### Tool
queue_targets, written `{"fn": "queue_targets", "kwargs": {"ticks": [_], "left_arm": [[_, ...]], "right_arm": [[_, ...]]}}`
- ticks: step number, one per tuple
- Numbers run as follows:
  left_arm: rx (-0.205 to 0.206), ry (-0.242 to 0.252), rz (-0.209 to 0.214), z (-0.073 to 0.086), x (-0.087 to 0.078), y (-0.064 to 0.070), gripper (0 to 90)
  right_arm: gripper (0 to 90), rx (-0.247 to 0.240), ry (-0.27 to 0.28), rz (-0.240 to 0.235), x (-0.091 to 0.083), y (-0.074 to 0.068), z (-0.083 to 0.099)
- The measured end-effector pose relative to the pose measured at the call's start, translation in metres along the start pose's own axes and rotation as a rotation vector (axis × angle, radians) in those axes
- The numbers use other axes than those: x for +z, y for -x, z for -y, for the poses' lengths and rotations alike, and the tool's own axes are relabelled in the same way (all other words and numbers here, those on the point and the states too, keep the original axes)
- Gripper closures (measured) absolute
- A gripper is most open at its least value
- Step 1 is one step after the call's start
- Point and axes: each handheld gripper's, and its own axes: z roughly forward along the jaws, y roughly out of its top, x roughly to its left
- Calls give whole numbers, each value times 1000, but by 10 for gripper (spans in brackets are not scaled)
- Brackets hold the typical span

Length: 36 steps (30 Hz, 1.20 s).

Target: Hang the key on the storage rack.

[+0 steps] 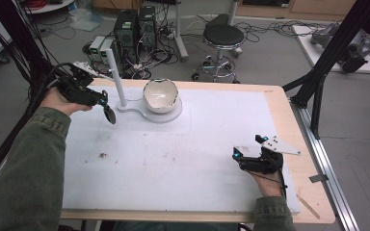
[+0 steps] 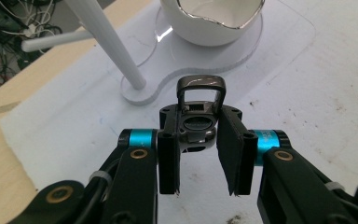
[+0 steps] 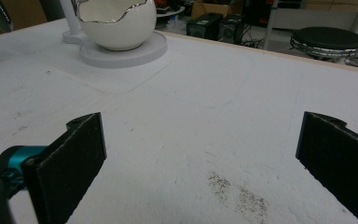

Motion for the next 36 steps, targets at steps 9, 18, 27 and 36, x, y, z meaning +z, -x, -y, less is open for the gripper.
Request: {"fn": "queue_targets", "kwargs": {"ticks": [9, 18, 27, 36], "left_arm": [[15, -6, 6, -19, -12, -9, 700], [-1, -16, -5, -33, -10, -20, 699], [-22, -11, -7, -36, -6, -34, 699], [-41, -8, -36, -39, -8, -40, 699]], "right_arm": [[5, 3, 5, 0, -1, 0, -1], [5, 9, -1, -7, -2, 1, 0], [5, 7, -4, -3, -4, 2, 0], [5, 9, -9, 5, -5, 2, 2]]}}
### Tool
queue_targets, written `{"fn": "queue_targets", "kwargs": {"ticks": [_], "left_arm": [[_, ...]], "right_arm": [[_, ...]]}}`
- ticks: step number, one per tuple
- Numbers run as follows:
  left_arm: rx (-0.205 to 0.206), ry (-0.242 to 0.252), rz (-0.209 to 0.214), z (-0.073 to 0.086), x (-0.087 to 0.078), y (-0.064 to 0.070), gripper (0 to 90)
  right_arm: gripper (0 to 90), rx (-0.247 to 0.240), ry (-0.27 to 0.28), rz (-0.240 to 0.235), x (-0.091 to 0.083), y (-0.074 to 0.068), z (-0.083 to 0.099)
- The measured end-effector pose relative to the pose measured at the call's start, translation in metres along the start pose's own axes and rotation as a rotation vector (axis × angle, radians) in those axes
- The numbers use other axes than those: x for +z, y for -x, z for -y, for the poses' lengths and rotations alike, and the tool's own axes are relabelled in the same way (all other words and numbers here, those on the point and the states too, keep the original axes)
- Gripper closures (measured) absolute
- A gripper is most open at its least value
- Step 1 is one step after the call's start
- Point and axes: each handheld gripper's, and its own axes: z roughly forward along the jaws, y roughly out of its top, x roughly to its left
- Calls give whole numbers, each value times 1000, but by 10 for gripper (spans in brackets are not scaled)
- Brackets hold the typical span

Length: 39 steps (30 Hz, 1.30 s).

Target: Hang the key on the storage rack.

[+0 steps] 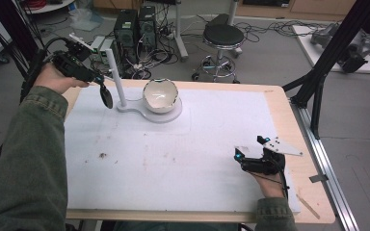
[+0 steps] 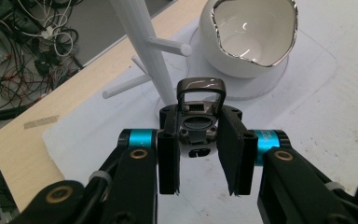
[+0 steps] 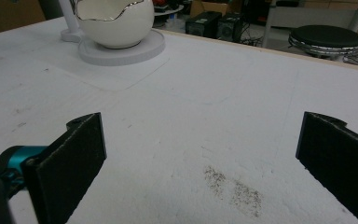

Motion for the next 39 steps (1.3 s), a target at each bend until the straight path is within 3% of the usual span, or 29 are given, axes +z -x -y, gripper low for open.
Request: {"fn": "queue_targets", "kwargs": {"ticks": [16, 19, 22, 30, 34, 39], "left_arm": [[5, -38, -38, -23, 15, 4, 699], [3, -64, -42, -24, 26, 4, 699], [-1, -58, -40, -25, 29, 4, 699], [-29, -64, -52, -25, 33, -2, 698], [-19, -69, -47, -25, 32, -2, 698], [-33, -62, -46, -25, 33, -3, 698]], "right_arm": [[5, -18, -8, -3, -1, -1, 0], [5, -23, -6, -4, -2, -1, 0], [6, -21, -6, -3, -3, -1, 0], [5, -25, -8, 6, -4, 0, 1], [5, -22, -13, 6, -4, -1, 1], [5, -24, -2, 5, -4, 0, 0]]}}
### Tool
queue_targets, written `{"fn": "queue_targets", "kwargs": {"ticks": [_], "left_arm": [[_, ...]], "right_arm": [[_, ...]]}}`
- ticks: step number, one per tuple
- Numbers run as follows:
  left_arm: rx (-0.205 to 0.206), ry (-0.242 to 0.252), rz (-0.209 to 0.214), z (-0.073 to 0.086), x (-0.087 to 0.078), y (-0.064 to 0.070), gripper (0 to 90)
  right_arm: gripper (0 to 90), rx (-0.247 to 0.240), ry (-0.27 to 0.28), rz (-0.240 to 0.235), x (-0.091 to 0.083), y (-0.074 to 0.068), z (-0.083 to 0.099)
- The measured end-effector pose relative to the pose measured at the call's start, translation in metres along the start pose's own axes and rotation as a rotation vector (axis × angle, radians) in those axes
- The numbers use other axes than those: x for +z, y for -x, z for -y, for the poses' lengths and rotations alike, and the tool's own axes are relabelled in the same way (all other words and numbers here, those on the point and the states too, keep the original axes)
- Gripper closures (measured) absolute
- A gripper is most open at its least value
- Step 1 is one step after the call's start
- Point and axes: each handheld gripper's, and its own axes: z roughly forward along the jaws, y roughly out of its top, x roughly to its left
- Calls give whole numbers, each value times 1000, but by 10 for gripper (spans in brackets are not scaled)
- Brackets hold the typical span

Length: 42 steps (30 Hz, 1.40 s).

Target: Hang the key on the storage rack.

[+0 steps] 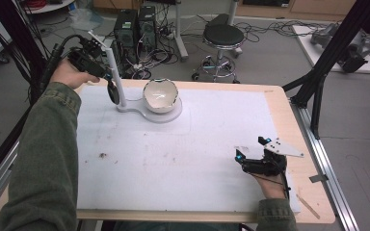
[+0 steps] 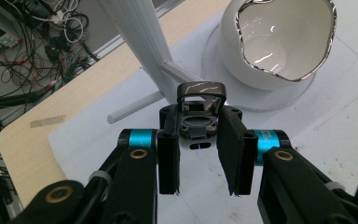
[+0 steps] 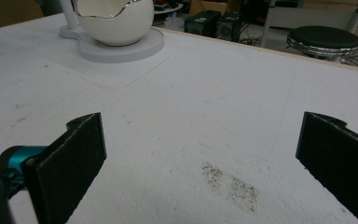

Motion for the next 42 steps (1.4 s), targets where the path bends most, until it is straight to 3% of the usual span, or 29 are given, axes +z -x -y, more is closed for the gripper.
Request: {"fn": "queue_targets", "kwargs": {"ticks": [8, 11, 13, 14, 15, 16, 18, 20, 21, 24, 28, 31, 33, 35, 42], "left_arm": [[-12, -8, -13, -2, 9, 1, 697], [-31, 6, -4, -1, 11, 1, 694], [-33, 17, -20, 1, 9, 2, 690], [-41, 29, -6, 2, 8, 2, 686], [-49, 34, 32, 3, 7, 1, 560], [-50, 41, 52, 5, 7, 2, 560], [-37, 43, 61, 7, 5, 2, 473], [-44, 40, 88, 10, 5, 1, 250], [-45, 45, 95, 12, 5, 2, 250], [-56, 70, 162, 20, 8, 1, 126], [-58, 95, 198, 33, 11, -1, 17], [-61, 138, 194, 41, 7, -2, 17], [-42, 164, 203, 46, 2, 1, 17], [-31, 181, 182, 50, -3, 6, 17], [-4, 206, 170, 61, -9, 17, 17]], "right_arm": [[5, 5, 0, -4, 0, 0, -1], [5, 9, -2, -4, 0, 0, -1], [5, 7, -3, -4, 0, 0, -1], [5, 5, -1, -4, 1, 0, -1], [5, 3, -2, -3, 1, 0, -1], [5, 1, -2, -3, 1, 0, -1], [5, 3, -2, -2, 1, -1, -1], [5, 3, 1, -2, 1, -1, -1], [5, 3, 1, -2, 1, -1, -1], [6, -3, 16, 6, -1, -1, -2], [5, 7, 25, 9, -3, 0, -3], [5, 8, 23, 7, -2, 0, -3], [5, 7, 19, 7, -2, -1, -3], [5, 8, 22, 6, -2, 0, -3], [5, 18, 33, 7, -3, 1, -4]]}}
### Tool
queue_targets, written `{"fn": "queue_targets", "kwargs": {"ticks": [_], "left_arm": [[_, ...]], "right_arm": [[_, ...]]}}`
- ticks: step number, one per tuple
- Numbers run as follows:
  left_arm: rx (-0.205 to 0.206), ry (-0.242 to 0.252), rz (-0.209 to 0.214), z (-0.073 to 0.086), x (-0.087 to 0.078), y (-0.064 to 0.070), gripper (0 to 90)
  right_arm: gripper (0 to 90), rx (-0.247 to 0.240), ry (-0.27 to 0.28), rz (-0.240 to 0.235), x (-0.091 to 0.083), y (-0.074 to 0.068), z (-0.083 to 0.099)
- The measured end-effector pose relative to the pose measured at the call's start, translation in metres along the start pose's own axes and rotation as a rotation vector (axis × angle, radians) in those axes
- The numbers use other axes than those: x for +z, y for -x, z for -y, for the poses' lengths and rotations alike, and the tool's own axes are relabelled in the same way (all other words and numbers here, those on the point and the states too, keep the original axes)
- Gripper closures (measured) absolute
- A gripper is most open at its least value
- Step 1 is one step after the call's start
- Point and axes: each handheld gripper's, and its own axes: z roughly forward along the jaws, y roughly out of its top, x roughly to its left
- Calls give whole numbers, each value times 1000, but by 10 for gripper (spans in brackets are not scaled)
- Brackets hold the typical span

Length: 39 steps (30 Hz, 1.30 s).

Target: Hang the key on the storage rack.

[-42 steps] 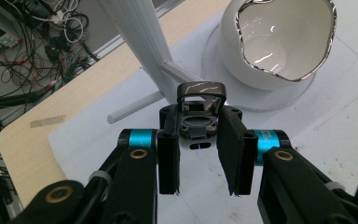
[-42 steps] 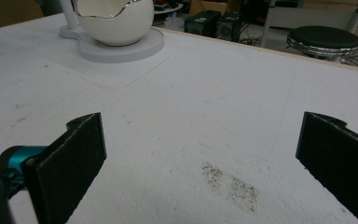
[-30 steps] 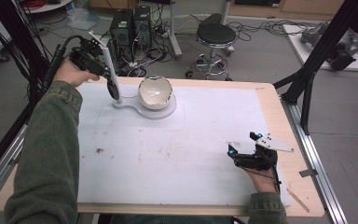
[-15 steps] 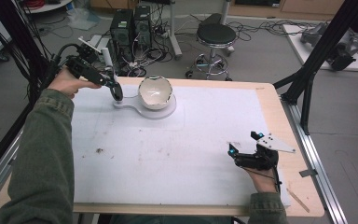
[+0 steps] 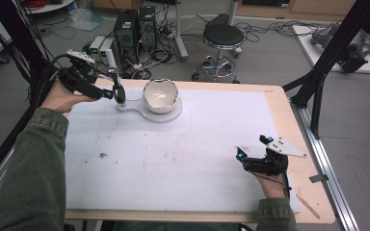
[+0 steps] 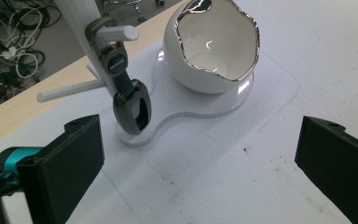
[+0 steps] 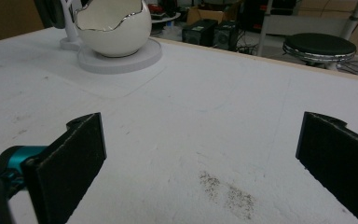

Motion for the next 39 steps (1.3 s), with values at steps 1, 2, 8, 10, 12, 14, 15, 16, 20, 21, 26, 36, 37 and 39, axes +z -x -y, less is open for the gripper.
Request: {"fn": "queue_targets", "kwargs": {"ticks": [1, 2, 8, 10, 12, 14, 15, 16, 20, 21, 26, 36, 37, 39], "left_arm": [[-1, 1, -9, 1, 0, 1, 17], [0, 1, -15, 3, 0, 1, 17], [-12, 14, -20, 13, 1, 3, 17], [-15, 29, -25, 16, 0, 6, 17], [-8, 32, -35, 20, 0, 8, 17], [-3, 33, -38, 23, -1, 10, 17], [-3, 33, -37, 25, -2, 11, 17], [-4, 33, -36, 26, -2, 12, 17], [-8, 51, -43, 33, -4, 16, 17], [-10, 52, -42, 35, -4, 16, 17], [-19, 51, -15, 44, -1, 20, 17], [-54, 60, -5, 74, 14, 28, 17], [-53, 61, -8, 77, 15, 28, 17], [-66, 72, -9, 82, 17, 30, 17]], "right_arm": [[5, 3, 0, 0, 0, 0, 0], [5, 2, 0, 1, 0, 0, 0], [5, 8, 4, 3, -1, 0, 0], [5, 5, 6, 2, -1, 1, -1], [5, 7, 7, 7, -1, 1, -1], [5, 10, 9, 7, -2, 1, -1], [5, 9, 8, 8, -2, 1, -1], [5, 9, 8, 8, -2, 1, -1], [5, 15, 7, 8, -1, 2, 0], [5, 14, 9, 7, -1, 2, 0], [5, 11, 11, 8, -2, 3, 0], [5, 20, 10, 6, -2, 3, 0], [5, 17, 10, 5, -2, 3, 0], [5, 16, 11, 6, -2, 3, 0]]}}
